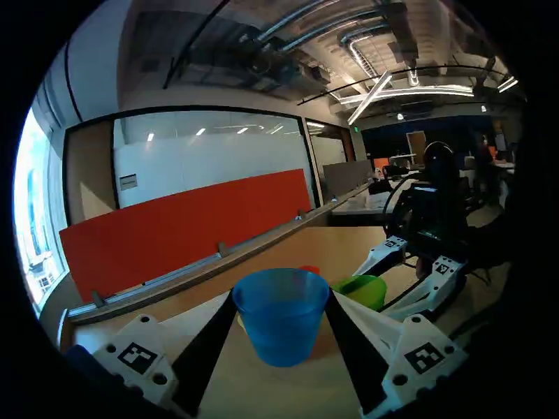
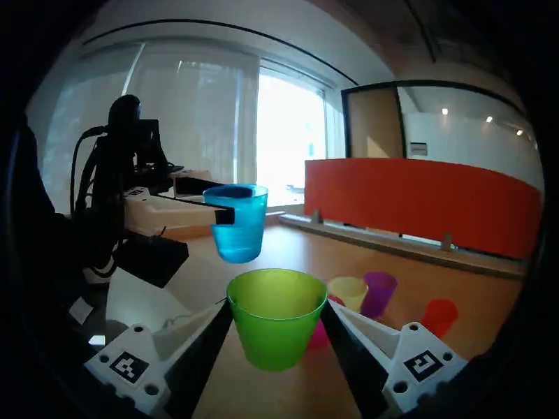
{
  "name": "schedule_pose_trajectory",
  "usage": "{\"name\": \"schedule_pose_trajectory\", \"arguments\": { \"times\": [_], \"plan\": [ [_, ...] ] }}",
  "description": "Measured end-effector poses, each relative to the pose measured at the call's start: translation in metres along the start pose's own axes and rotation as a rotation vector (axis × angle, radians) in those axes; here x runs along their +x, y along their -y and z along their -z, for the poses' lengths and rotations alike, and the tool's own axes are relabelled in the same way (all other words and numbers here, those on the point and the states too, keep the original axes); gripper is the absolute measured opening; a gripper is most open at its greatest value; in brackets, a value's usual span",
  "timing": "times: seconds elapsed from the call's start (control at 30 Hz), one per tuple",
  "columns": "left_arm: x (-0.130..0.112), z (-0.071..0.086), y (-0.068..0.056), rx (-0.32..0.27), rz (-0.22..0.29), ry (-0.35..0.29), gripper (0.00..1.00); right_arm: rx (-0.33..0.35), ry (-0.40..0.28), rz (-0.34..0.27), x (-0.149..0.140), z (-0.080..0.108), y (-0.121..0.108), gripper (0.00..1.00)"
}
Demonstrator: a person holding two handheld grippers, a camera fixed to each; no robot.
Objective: Pour water
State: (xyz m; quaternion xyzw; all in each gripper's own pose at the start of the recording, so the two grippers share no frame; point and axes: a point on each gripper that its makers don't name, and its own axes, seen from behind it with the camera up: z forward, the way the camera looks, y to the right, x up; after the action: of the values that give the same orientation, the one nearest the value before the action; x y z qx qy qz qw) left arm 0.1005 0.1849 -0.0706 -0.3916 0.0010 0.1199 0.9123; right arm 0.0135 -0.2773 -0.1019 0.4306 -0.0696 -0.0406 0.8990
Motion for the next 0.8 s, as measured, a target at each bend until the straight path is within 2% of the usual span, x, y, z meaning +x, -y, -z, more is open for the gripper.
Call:
{"name": "schedule_pose_trajectory", "arguments": {
  "times": [0.4,0.6,0.8],
  "plan": [
    [0.006,-0.007,-0.006,-0.003,-0.106,0.012,0.87,0.034,0.013,0.002,-0.006,-0.005,0.013,0.91],
    [0.007,-0.011,-0.004,-0.002,-0.149,0.022,0.87,0.044,0.012,0.01,-0.003,-0.007,0.014,0.91],
    [0.007,-0.012,-0.001,0.003,-0.222,0.04,0.87,0.048,0.012,0.019,-0.002,-0.009,0.013,0.91]
  ]
}}
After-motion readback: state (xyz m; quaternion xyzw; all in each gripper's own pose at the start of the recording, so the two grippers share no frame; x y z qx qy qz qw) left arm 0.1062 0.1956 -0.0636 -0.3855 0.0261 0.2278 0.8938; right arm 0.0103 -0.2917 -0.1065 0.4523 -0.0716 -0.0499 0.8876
